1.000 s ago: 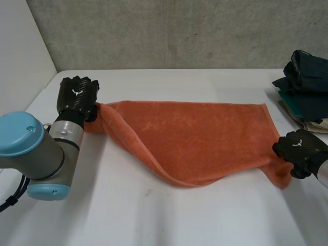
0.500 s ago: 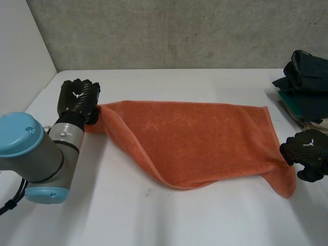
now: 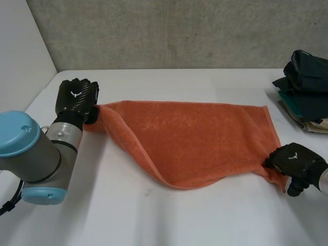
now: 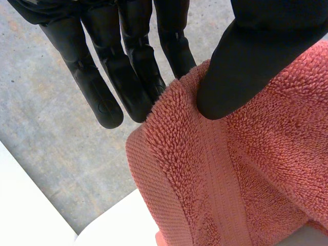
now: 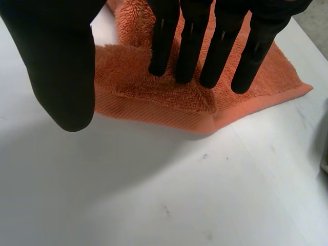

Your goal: Fold the laundry.

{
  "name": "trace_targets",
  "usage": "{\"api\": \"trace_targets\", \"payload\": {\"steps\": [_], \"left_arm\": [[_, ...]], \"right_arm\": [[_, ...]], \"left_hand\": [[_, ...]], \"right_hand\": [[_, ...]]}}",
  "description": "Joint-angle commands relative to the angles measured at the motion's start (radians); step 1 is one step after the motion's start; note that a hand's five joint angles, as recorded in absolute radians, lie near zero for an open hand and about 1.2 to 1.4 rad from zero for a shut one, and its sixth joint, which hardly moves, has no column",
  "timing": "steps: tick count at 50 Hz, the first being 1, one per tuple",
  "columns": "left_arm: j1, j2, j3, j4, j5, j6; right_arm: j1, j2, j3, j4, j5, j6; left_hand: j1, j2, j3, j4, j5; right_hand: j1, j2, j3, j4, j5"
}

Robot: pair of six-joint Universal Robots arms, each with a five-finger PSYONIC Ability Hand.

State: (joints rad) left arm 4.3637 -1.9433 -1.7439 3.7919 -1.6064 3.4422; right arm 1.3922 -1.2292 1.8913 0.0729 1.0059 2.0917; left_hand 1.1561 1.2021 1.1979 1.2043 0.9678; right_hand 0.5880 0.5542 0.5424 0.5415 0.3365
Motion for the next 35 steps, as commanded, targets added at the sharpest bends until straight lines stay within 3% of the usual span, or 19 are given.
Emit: {"api": "trace_targets", "payload": {"steps": [1, 8, 15, 19, 20, 25, 31, 35], "left_arm": [[-0.001, 0.000, 0.000, 0.000, 0.000, 0.002], [0.000, 0.000, 0.000, 0.000, 0.002, 0.002], [-0.001, 0.000, 0.000, -0.001, 0.002, 0.002], [-0.001, 0.000, 0.000, -0.001, 0.002, 0.002], [-0.003, 0.000, 0.000, -0.001, 0.002, 0.002], [-0.001, 0.012, -0.002, -0.009, 0.000, 0.002], [0.000, 0.104, -0.008, -0.096, 0.000, 0.003], [0.008, 0.190, -0.005, -0.190, 0.006, -0.005]], "right_arm": [[0.033, 0.027, -0.021, -0.025, 0.002, 0.014], [0.054, 0.047, -0.037, -0.025, 0.002, 0.030], [0.080, 0.063, -0.075, -0.027, 0.011, 0.145], [0.102, 0.073, -0.098, -0.039, 0.014, 0.208], [0.108, 0.073, -0.109, -0.057, 0.019, 0.240], [0.111, 0.065, -0.152, -0.097, 0.074, 0.353], [0.105, 0.036, -0.204, -0.079, 0.146, 0.377], [0.100, -0.094, -0.241, 0.094, 0.169, 0.331]], "left_hand": [[0.240, 0.194, 0.198, 0.192, 0.254], [0.240, 0.194, 0.198, 0.192, 0.254], [0.240, 0.194, 0.198, 0.192, 0.254], [0.240, 0.194, 0.198, 0.192, 0.254], [0.240, 0.194, 0.198, 0.192, 0.254], [0.240, 0.194, 0.198, 0.192, 0.254], [0.240, 0.194, 0.198, 0.192, 0.254], [0.240, 0.194, 0.198, 0.192, 0.254]], "right_hand": [[-0.042, -0.008, 0.003, 0.004, 0.035], [-0.033, 0.000, 0.012, 0.013, 0.044], [0.052, 0.085, 0.097, 0.098, 0.129], [0.476, 0.510, 0.522, 0.523, 0.553], [0.805, 0.839, 0.851, 0.851, 0.882], [0.808, 0.842, 0.854, 0.855, 0.885], [0.808, 0.842, 0.854, 0.855, 0.885], [0.808, 0.842, 0.854, 0.855, 0.885]]}}
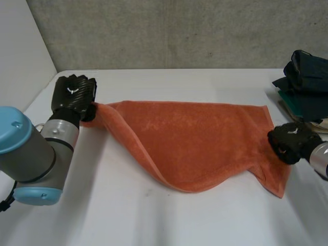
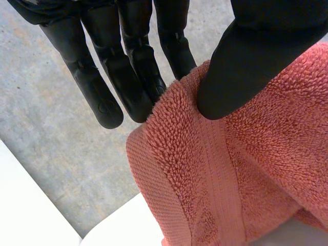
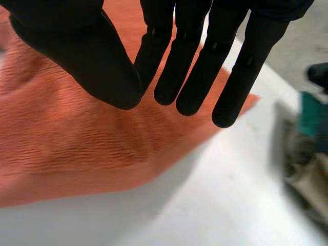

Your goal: Fold the laundry.

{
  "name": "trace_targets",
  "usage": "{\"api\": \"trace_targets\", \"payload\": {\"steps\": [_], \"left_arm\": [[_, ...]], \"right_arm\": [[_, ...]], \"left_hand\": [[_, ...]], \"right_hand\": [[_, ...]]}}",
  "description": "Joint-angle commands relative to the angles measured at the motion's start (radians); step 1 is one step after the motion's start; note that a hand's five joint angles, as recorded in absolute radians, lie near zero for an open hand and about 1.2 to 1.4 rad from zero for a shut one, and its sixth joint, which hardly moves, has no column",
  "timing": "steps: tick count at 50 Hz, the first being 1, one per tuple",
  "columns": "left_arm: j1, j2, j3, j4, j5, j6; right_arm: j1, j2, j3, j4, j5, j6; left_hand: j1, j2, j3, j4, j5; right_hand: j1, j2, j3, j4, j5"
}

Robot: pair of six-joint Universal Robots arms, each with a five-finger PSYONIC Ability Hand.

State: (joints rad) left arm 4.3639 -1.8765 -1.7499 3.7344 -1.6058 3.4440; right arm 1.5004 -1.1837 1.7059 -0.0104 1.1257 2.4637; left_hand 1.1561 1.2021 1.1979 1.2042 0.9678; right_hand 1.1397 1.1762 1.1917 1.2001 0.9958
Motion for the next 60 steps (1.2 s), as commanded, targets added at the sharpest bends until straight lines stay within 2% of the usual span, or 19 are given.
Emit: {"api": "trace_targets", "payload": {"steps": [1, 2, 3, 4, 5, 7, 10, 16, 24, 41, 45, 47, 48, 53, 54, 57, 60], "left_arm": [[0.010, 0.137, 0.001, -0.146, 0.007, -0.006], [0.011, 0.155, 0.001, -0.166, 0.012, -0.009], [0.011, 0.160, 0.001, -0.174, 0.012, -0.012], [0.010, 0.160, 0.001, -0.177, 0.012, -0.014], [0.005, 0.160, 0.000, -0.177, 0.012, -0.016], [0.003, 0.160, 0.001, -0.176, 0.012, -0.016], [0.005, 0.140, 0.012, -0.176, 0.010, -0.019], [0.000, 0.077, 0.018, -0.176, 0.009, -0.019], [0.013, 0.071, 0.018, -0.176, 0.009, -0.020], [0.005, 0.057, 0.015, -0.176, 0.009, -0.020], [0.005, 0.057, 0.013, -0.176, 0.009, -0.020], [0.005, 0.057, 0.013, -0.176, 0.009, -0.020], [0.003, 0.057, 0.013, -0.176, 0.009, -0.020], [0.000, 0.062, 0.010, -0.179, 0.003, -0.020], [0.000, 0.066, 0.010, -0.185, 0.003, -0.020], [-0.001, 0.095, 0.009, -0.202, 0.001, -0.016], [0.006, 0.193, 0.001, -0.258, 0.001, -0.016]], "right_arm": [[-0.008, -0.151, -0.055, 0.206, 0.046, -0.052], [-0.008, -0.160, -0.052, 0.240, 0.040, -0.064], [-0.006, -0.163, -0.048, 0.269, 0.034, -0.072], [0.003, -0.162, -0.031, 0.306, 0.026, -0.092], [0.001, -0.160, -0.022, 0.314, 0.022, -0.101], [0.001, -0.160, 0.004, 0.316, 0.016, -0.104], [0.003, -0.159, 0.058, 0.290, 0.009, -0.106], [-0.009, -0.156, 0.170, 0.141, -0.007, -0.094], [-0.005, -0.152, 0.231, 0.073, -0.012, -0.088], [0.004, -0.042, 0.228, -0.051, -0.007, -0.019], [0.006, -0.027, 0.228, -0.083, -0.003, -0.017], [0.006, -0.024, 0.228, -0.111, 0.000, -0.015], [0.004, -0.024, 0.228, -0.123, 0.002, -0.015], [0.001, -0.040, 0.224, -0.187, 0.060, 0.008], [0.000, -0.071, 0.201, -0.184, 0.106, 0.005], [0.001, -0.172, 0.157, -0.154, 0.152, 0.001], [-0.003, -0.256, 0.109, -0.064, 0.170, -0.017]], "left_hand": [[0.240, 0.194, 0.198, 0.192, 0.254], [0.240, 0.194, 0.198, 0.192, 0.254], [0.240, 0.194, 0.198, 0.192, 0.254], [0.240, 0.194, 0.198, 0.192, 0.254], [0.240, 0.194, 0.198, 0.192, 0.254], [0.240, 0.194, 0.198, 0.192, 0.254], [0.240, 0.194, 0.198, 0.192, 0.254], [0.240, 0.194, 0.198, 0.192, 0.254], [0.240, 0.194, 0.198, 0.192, 0.254], [0.240, 0.194, 0.198, 0.192, 0.254], [0.240, 0.194, 0.198, 0.192, 0.254], [0.240, 0.194, 0.198, 0.192, 0.254], [0.240, 0.194, 0.198, 0.192, 0.254], [0.240, 0.194, 0.198, 0.192, 0.254], [0.240, 0.194, 0.198, 0.192, 0.254], [0.240, 0.194, 0.198, 0.192, 0.254], [0.240, 0.194, 0.198, 0.192, 0.254]], "right_hand": [[0.257, 0.220, 0.205, 0.196, 0.226], [0.257, 0.220, 0.205, 0.196, 0.226], [0.101, 0.064, 0.049, 0.040, 0.070], [-0.250, -0.286, -0.302, -0.310, -0.280], [-0.326, -0.362, -0.378, -0.386, -0.357], [-0.365, -0.401, -0.417, -0.425, -0.395], [-0.558, -0.595, -0.610, -0.619, -0.589], [-0.644, -0.680, -0.696, -0.704, -0.674], [-0.629, -0.666, -0.681, -0.689, -0.660], [-0.523, -0.560, -0.575, -0.584, -0.554], [-0.354, -0.390, -0.406, -0.414, -0.384], [0.141, 0.104, 0.089, 0.081, 0.110], [0.255, 0.219, 0.203, 0.195, 0.225], [0.257, 0.220, 0.205, 0.196, 0.226], [0.257, 0.220, 0.205, 0.196, 0.226], [0.257, 0.220, 0.205, 0.196, 0.226], [0.257, 0.220, 0.205, 0.196, 0.226]]}}
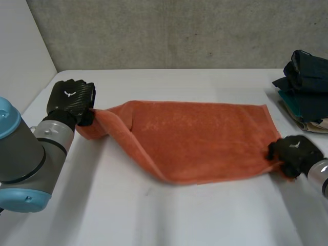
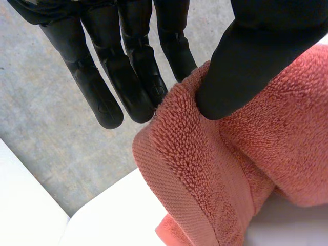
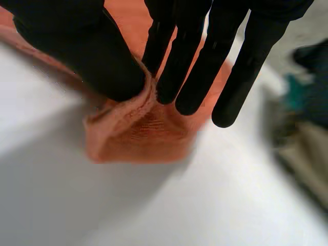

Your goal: Fold the laundry.

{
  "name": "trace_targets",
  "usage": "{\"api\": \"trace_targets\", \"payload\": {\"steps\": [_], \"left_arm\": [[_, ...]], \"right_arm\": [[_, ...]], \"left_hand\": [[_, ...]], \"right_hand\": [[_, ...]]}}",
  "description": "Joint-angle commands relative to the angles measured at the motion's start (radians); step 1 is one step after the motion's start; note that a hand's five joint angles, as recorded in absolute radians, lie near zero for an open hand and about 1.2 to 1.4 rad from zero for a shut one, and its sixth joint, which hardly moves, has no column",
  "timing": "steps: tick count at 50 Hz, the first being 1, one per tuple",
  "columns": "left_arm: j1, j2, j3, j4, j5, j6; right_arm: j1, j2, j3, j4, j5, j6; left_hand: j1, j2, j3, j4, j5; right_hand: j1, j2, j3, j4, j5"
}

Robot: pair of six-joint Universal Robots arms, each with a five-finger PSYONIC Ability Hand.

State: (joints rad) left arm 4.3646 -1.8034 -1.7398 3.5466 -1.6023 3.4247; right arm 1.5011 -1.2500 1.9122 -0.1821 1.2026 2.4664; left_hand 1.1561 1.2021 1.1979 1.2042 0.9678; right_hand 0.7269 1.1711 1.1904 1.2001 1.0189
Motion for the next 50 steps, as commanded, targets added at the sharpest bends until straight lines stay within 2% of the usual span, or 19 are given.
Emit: {"api": "trace_targets", "payload": {"steps": [1, 8, 9, 14, 18, 21, 22, 23, 24, 25, 30, 32, 34, 37, 44, 50], "left_arm": [[0.009, 0.146, -0.012, -0.092, -0.001, 0.005], [0.022, 0.343, -0.006, -0.348, 0.008, 0.017], [0.029, 0.373, 0.000, -0.406, 0.012, 0.021], [0.039, 0.403, 0.016, -0.497, 0.015, 0.037], [0.041, 0.352, 0.012, -0.492, 0.019, 0.067], [0.047, 0.237, 0.019, -0.468, 0.019, 0.090], [0.050, 0.211, 0.020, -0.459, 0.019, 0.093], [0.052, 0.166, 0.028, -0.434, 0.015, 0.094], [0.052, 0.148, 0.032, -0.422, 0.015, 0.094], [0.052, 0.132, 0.040, -0.407, 0.015, 0.093], [0.053, 0.041, 0.098, -0.302, 0.009, 0.082], [0.049, -0.005, 0.137, -0.269, 0.007, 0.087], [0.046, -0.051, 0.190, -0.250, 0.005, 0.085], [0.046, -0.112, 0.262, -0.249, 0.004, 0.083], [0.038, -0.359, 0.498, -0.244, -0.112, 0.080], [0.038, -0.432, 0.568, -0.242, -0.131, 0.082]], "right_arm": [[-0.008, -0.242, -0.142, 0.212, 0.094, -0.059], [-0.010, -0.368, -0.335, 0.557, 0.107, -0.272], [-0.005, -0.370, -0.346, 0.581, 0.112, -0.291], [0.001, -0.352, -0.395, 0.641, 0.136, -0.349], [0.020, -0.242, -0.397, 0.624, 0.146, -0.345], [0.070, -0.154, -0.413, 0.601, 0.152, -0.334], [0.099, -0.110, -0.417, 0.570, 0.149, -0.304], [0.106, -0.094, -0.407, 0.549, 0.149, -0.281], [0.116, -0.086, -0.400, 0.526, 0.150, -0.258], [0.123, -0.085, -0.389, 0.501, 0.152, -0.227], [0.099, -0.127, -0.260, 0.424, 0.112, -0.113], [0.087, -0.155, -0.214, 0.424, 0.074, -0.103], [0.073, -0.192, -0.150, 0.427, -0.007, -0.093], [0.062, -0.212, -0.076, 0.429, -0.064, -0.080], [0.064, -0.242, 0.034, 0.383, -0.078, 0.012], [0.064, -0.241, 0.093, 0.305, -0.069, 0.043]], "left_hand": [[0.240, 0.194, 0.198, 0.192, 0.254], [0.240, 0.194, 0.198, 0.192, 0.254], [0.240, 0.194, 0.198, 0.192, 0.254], [0.240, 0.194, 0.198, 0.192, 0.254], [0.240, 0.194, 0.198, 0.192, 0.254], [0.240, 0.194, 0.198, 0.192, 0.254], [0.240, 0.194, 0.198, 0.192, 0.254], [0.240, 0.194, 0.198, 0.192, 0.254], [0.240, 0.194, 0.198, 0.192, 0.254], [0.240, 0.194, 0.198, 0.192, 0.254], [0.240, 0.194, 0.198, 0.192, 0.254], [0.240, 0.194, 0.198, 0.192, 0.254], [0.240, 0.194, 0.198, 0.192, 0.254], [0.240, 0.194, 0.198, 0.192, 0.254], [0.240, 0.194, 0.198, 0.192, 0.254], [0.240, 0.194, 0.198, 0.192, 0.254]], "right_hand": [[0.669, 0.225, 0.206, 0.196, 0.203], [0.669, 0.225, 0.206, 0.196, 0.203], [0.669, 0.225, 0.206, 0.196, 0.203], [0.669, 0.225, 0.206, 0.196, 0.203], [0.669, 0.225, 0.206, 0.196, 0.203], [0.669, 0.225, 0.206, 0.196, 0.203], [0.336, -0.108, -0.127, -0.137, -0.130], [0.121, -0.324, -0.343, -0.353, -0.346], [-0.038, -0.483, -0.502, -0.512, -0.505], [-0.081, -0.525, -0.544, -0.554, -0.547], [-0.201, -0.646, -0.665, -0.675, -0.668], [-0.213, -0.658, -0.677, -0.687, -0.680], [-0.213, -0.658, -0.677, -0.687, -0.680], [-0.213, -0.658, -0.677, -0.687, -0.680], [-0.225, -0.669, -0.688, -0.698, -0.692], [-0.237, -0.681, -0.700, -0.710, -0.703]]}}
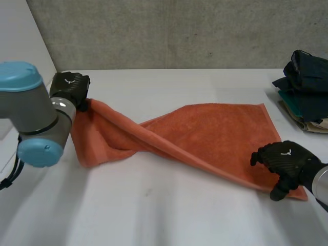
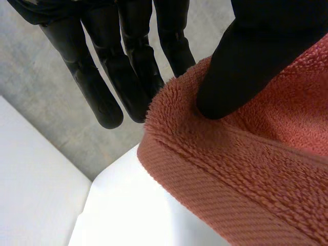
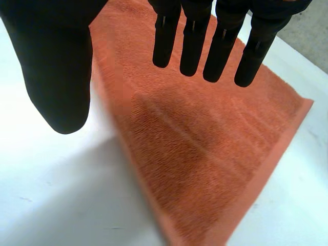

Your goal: Fold the laundry.

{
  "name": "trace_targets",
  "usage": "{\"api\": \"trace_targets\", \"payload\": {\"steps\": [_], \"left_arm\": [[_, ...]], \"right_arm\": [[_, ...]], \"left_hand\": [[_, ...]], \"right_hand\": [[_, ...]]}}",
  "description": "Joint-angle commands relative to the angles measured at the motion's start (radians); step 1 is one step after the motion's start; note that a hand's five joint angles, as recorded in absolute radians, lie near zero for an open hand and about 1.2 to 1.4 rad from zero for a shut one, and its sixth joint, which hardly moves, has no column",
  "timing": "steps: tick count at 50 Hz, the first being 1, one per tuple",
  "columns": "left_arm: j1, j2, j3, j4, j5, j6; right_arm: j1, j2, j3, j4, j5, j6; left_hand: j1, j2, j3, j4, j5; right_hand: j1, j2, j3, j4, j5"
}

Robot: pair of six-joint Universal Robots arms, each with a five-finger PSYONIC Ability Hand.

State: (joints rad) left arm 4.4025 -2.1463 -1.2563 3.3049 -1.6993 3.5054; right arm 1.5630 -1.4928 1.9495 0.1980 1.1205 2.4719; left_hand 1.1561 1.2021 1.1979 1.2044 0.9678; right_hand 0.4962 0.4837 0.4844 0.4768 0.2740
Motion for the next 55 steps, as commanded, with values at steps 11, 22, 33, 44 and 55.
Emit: {"api": "trace_targets", "payload": {"steps": [11, 22, 33, 44, 55], "left_arm": [[-0.005, -0.101, 0.072, -0.001, -0.034, -0.003], [-0.003, -0.095, 0.028, -0.001, -0.034, -0.005], [-0.005, -0.044, -0.020, -0.001, -0.033, -0.006], [-0.005, 0.022, -0.074, -0.002, -0.034, -0.013], [-0.038, 0.282, -0.213, -0.028, -0.026, -0.108]], "right_arm": [[0.003, 0.049, 0.094, -0.261, 0.036, 0.038], [-0.001, 0.146, 0.083, -0.316, 0.045, -0.010], [-0.008, 0.224, 0.062, -0.408, 0.055, -0.096], [-0.009, 0.296, 0.009, -0.522, 0.157, -0.096], [-0.006, 0.027, -0.095, -0.370, 0.174, -0.088]], "left_hand": [[0.240, 0.194, 0.198, 0.192, 0.254], [0.240, 0.194, 0.198, 0.192, 0.254], [0.240, 0.194, 0.198, 0.192, 0.254], [0.240, 0.194, 0.198, 0.192, 0.254], [0.240, 0.194, 0.198, 0.192, 0.254]], "right_hand": [[0.006, 0.018, 0.017, 0.025, 0.053], [0.070, 0.083, 0.082, 0.090, 0.118], [0.413, 0.426, 0.425, 0.433, 0.461], [0.900, 0.913, 0.912, 0.919, 0.948], [0.900, 0.913, 0.912, 0.919, 0.948]]}}
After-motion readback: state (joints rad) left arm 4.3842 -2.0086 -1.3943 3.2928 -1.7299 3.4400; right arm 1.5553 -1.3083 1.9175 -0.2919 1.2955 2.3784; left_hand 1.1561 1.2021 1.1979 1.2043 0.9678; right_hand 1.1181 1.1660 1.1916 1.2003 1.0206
